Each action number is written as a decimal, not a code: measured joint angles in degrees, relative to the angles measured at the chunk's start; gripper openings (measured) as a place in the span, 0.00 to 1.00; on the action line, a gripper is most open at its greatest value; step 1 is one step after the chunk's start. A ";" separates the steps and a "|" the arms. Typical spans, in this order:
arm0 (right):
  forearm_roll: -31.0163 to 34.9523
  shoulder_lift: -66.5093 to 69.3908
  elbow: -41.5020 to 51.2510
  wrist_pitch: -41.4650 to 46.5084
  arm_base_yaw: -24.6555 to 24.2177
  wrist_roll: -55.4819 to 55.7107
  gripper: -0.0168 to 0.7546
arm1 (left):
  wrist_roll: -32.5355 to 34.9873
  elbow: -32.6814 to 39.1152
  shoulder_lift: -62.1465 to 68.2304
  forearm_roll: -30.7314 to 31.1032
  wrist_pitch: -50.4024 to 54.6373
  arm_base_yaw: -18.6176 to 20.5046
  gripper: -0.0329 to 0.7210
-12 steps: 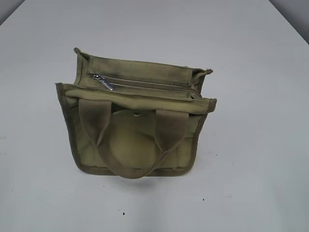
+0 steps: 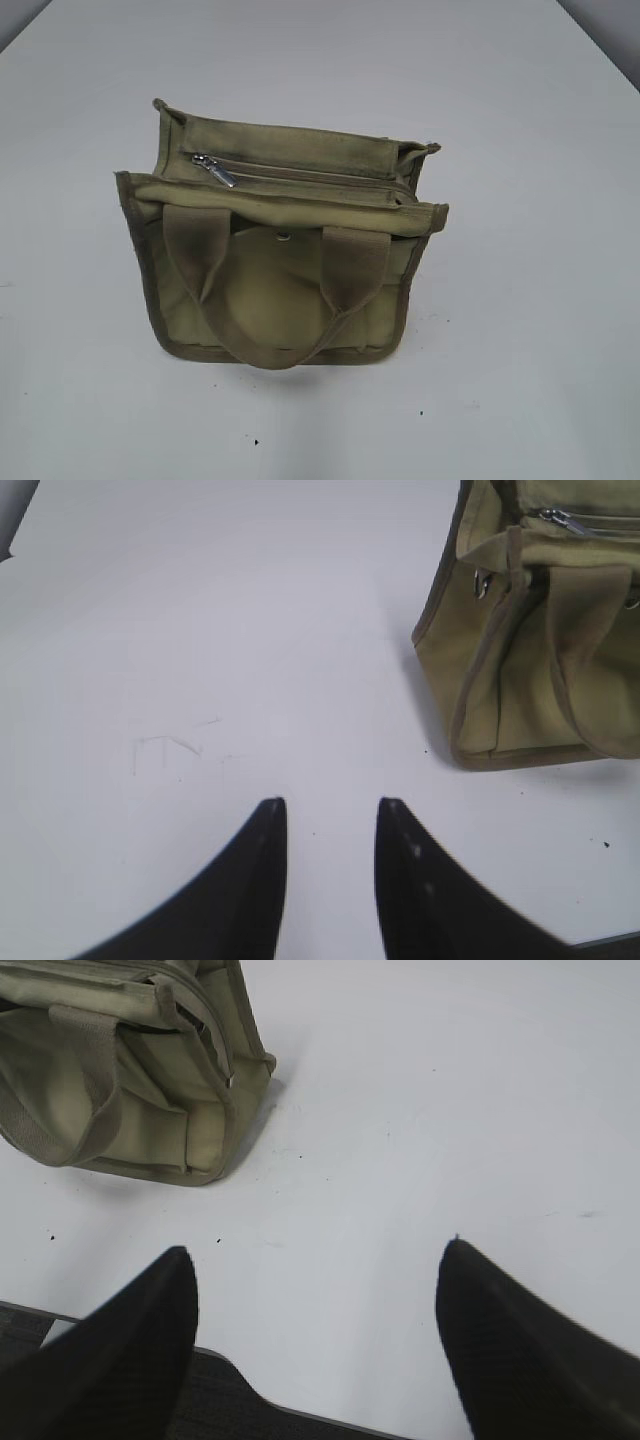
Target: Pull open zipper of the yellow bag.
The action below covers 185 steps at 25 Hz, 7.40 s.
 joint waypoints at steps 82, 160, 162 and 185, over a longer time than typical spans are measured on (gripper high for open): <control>4.93 97.80 -50.86 -29.53 30.99 -32.89 0.54 | 16.95 -38.76 97.93 -53.18 -15.31 -12.00 0.26; -6.04 81.47 -35.79 7.57 14.74 2.72 0.66 | 7.88 -39.54 73.38 -21.26 1.46 -9.13 0.64; -6.10 76.80 -31.17 7.67 14.74 3.84 0.66 | 5.02 -37.36 68.47 -15.84 3.81 -9.13 0.64; -10.48 26.88 0.00 1.11 14.74 4.79 0.66 | -1.72 -0.18 7.08 2.75 0.22 -9.08 0.65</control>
